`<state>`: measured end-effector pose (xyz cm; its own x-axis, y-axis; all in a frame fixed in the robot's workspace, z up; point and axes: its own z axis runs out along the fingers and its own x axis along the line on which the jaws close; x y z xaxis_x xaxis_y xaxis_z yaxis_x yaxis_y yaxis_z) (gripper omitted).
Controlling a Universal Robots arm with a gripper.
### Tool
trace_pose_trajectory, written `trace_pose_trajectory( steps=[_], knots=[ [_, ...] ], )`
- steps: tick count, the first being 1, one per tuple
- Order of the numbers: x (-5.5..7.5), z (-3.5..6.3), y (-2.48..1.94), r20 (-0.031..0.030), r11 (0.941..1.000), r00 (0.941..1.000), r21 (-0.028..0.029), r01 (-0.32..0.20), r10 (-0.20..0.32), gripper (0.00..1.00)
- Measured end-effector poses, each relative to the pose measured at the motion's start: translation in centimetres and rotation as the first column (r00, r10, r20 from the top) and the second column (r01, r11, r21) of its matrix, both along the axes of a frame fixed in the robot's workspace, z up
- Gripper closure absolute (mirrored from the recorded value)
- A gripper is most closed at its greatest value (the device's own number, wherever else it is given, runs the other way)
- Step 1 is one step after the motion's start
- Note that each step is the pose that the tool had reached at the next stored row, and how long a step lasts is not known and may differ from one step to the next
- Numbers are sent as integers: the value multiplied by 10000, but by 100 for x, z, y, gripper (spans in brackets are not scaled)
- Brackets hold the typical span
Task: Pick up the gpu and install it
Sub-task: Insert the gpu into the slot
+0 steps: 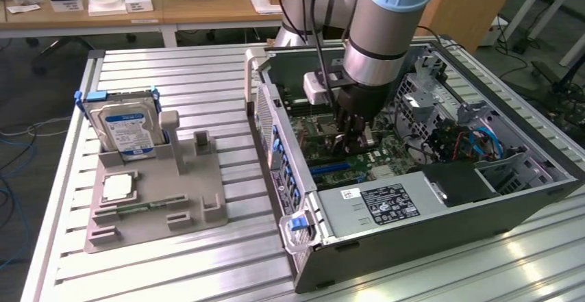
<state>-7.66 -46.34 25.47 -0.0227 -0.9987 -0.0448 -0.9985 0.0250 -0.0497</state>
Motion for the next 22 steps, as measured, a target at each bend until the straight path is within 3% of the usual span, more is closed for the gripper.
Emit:
trace_pose_trajectory(
  steps=[5,10,22],
  knots=[
    [-6,-68,-2,1,10000,10000,-1,-1,1,72],
    [-16,-86,-33,0,10000,10000,0,0,0,72],
    [-84,-133,-36,-1,10000,10000,-2,-19,19,72]
  ],
)
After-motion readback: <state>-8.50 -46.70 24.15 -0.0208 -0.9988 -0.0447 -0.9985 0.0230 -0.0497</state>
